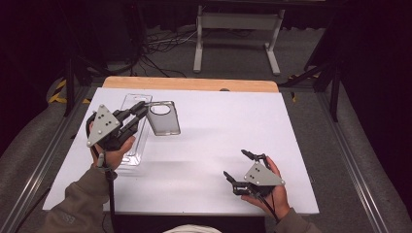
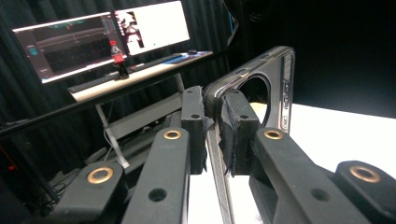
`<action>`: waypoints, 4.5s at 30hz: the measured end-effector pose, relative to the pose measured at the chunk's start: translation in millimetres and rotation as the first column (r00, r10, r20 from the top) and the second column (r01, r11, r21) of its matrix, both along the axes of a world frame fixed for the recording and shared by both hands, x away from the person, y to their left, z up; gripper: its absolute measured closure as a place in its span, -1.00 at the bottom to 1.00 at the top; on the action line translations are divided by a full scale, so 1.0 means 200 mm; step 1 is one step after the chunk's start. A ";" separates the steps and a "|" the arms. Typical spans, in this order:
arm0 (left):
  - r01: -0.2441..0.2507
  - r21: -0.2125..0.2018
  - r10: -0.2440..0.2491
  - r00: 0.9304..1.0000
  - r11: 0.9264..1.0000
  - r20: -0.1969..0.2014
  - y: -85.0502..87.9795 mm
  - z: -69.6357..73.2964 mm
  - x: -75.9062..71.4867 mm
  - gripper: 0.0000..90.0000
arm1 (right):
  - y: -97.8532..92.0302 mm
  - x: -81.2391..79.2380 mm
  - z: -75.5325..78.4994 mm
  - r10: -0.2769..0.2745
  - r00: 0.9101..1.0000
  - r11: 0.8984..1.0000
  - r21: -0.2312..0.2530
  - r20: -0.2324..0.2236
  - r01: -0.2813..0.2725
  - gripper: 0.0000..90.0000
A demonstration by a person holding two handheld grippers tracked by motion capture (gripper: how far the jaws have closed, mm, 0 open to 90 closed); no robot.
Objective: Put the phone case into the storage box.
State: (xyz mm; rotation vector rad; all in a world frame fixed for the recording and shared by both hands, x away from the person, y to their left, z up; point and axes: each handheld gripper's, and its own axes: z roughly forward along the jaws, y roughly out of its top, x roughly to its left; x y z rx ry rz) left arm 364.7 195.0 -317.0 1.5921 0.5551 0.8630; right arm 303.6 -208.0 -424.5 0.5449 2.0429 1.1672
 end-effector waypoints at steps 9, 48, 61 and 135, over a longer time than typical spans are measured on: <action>-0.040 -0.025 0.041 0.999 0.999 0.016 0.08 0.03 -0.01 0.79 | -0.01 0.01 0.00 -0.002 1.000 1.000 0.001 -0.004 0.002 -0.64; -0.137 -0.061 0.139 0.990 0.989 0.018 0.32 0.04 0.04 0.80 | 0.00 0.01 0.00 -0.004 1.000 1.000 0.004 -0.014 0.004 -0.63; -0.138 -0.061 0.139 0.990 0.989 0.004 0.37 0.02 0.10 0.80 | -0.01 0.02 0.00 0.000 1.000 1.000 0.020 -0.022 0.001 -0.63; -0.154 0.099 0.170 0.969 0.983 -0.181 0.36 -0.14 0.79 0.81 | -0.03 0.07 -0.02 -0.028 0.998 0.999 0.022 -0.050 0.029 -0.63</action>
